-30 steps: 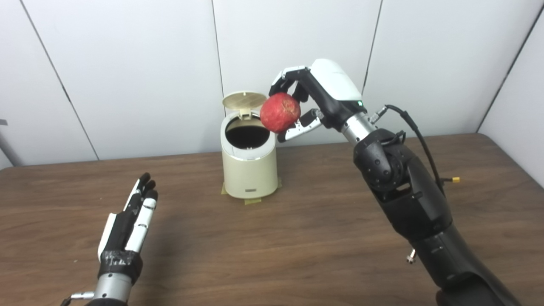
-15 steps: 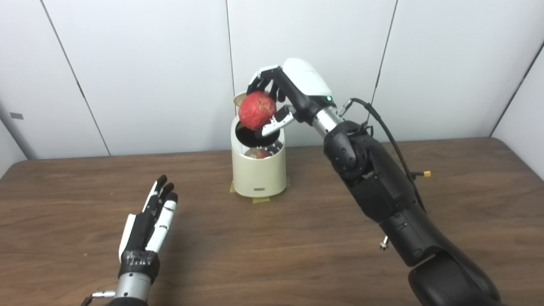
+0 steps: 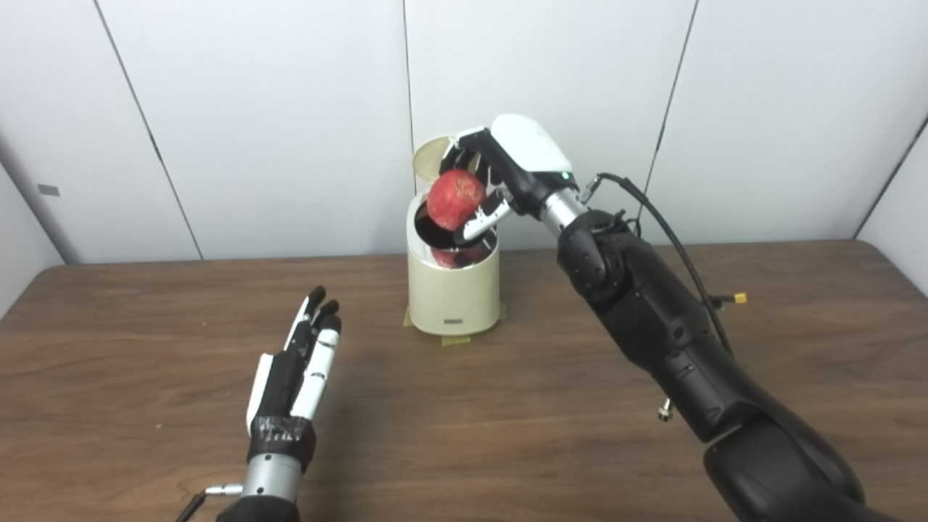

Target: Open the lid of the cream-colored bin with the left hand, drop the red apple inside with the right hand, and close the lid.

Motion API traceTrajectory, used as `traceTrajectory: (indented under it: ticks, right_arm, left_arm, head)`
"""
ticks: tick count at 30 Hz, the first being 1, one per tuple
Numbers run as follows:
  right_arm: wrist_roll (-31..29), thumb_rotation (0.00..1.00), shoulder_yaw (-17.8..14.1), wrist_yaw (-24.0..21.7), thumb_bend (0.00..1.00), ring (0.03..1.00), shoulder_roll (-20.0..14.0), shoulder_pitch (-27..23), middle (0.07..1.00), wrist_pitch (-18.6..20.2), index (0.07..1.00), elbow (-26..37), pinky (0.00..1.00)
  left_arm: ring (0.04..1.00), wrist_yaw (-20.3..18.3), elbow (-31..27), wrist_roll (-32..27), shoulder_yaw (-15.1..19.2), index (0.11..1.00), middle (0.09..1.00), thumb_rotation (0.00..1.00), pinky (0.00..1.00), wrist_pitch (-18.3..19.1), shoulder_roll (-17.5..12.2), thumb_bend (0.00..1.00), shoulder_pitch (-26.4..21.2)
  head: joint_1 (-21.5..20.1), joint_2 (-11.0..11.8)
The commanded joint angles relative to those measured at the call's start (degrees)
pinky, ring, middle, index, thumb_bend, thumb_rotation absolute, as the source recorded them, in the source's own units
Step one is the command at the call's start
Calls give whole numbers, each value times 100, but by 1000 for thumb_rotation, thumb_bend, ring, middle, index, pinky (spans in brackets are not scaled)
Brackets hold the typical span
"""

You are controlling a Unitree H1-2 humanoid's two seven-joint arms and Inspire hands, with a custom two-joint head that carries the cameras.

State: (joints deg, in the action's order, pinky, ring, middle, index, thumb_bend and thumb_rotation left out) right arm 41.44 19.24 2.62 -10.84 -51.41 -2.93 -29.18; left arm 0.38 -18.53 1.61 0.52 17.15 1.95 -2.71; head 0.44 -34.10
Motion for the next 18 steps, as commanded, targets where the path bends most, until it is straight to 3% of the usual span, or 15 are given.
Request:
traceTrajectory:
  ticks: [1, 18]
  right_arm:
    - [17, 0, -51, 198, 500, 399, -120, -365, 496, -111, 499, 50, 347]
    - [236, 0, 59, 230, 506, 422, -219, -270, 519, -36, 534, 209, 365]
  left_arm:
    - [945, 86, -163, 23, -15, 992, 949, 785, 959, -167, 65, 448, -245]
    - [947, 202, -225, 117, -83, 982, 953, 782, 956, -121, 64, 452, -297]
  head:
    - [3, -10]
    - [-16, -61]
